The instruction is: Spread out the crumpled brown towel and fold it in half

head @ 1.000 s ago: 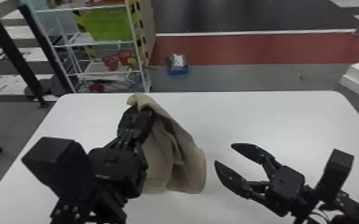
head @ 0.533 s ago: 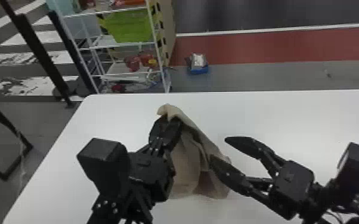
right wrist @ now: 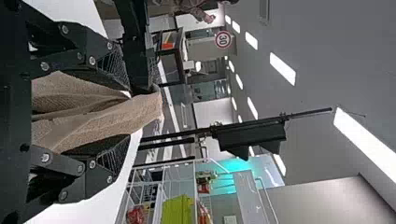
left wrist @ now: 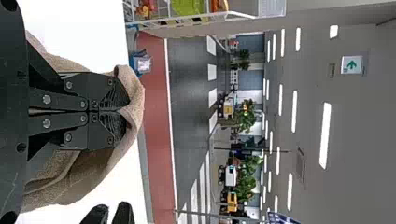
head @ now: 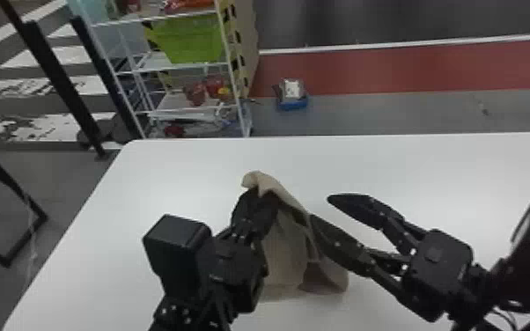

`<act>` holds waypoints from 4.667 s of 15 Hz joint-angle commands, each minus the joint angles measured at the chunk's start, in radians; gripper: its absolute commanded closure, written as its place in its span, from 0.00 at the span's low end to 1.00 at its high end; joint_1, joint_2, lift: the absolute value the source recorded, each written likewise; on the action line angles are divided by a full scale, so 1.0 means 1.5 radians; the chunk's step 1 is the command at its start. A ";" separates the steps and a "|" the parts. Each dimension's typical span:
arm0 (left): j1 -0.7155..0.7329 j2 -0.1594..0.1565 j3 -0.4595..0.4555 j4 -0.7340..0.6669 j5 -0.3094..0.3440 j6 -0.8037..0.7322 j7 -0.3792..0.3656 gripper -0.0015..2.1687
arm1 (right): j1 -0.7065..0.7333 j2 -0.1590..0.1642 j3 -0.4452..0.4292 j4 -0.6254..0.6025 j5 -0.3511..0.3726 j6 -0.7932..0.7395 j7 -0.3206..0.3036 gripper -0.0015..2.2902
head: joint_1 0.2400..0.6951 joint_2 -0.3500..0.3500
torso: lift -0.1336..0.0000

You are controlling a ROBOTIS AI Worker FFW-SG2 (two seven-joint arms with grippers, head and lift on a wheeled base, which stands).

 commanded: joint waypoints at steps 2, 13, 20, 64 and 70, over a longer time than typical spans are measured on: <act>0.001 0.001 -0.003 0.001 -0.010 0.000 0.000 0.81 | 0.003 0.000 -0.001 -0.012 0.001 0.012 -0.001 0.29 | 1.00 0.76 | 0.08; -0.020 0.001 -0.012 0.008 -0.015 0.012 -0.004 0.79 | -0.006 0.000 0.010 -0.021 0.025 0.051 -0.003 0.39 | 1.00 0.75 | 0.08; -0.022 0.001 -0.022 0.001 -0.013 0.027 -0.014 0.79 | -0.026 0.000 0.021 -0.012 0.059 0.055 -0.028 0.39 | 1.00 0.75 | 0.08; -0.043 0.039 -0.084 0.056 -0.022 0.219 -0.017 0.01 | -0.091 -0.009 -0.327 0.322 0.011 0.112 -0.056 0.71 | 1.00 0.08 | 0.08; -0.029 0.093 -0.147 0.050 -0.024 0.151 -0.008 0.10 | -0.097 -0.007 -0.316 0.320 0.003 0.114 -0.056 0.71 | 1.00 0.04 | 0.08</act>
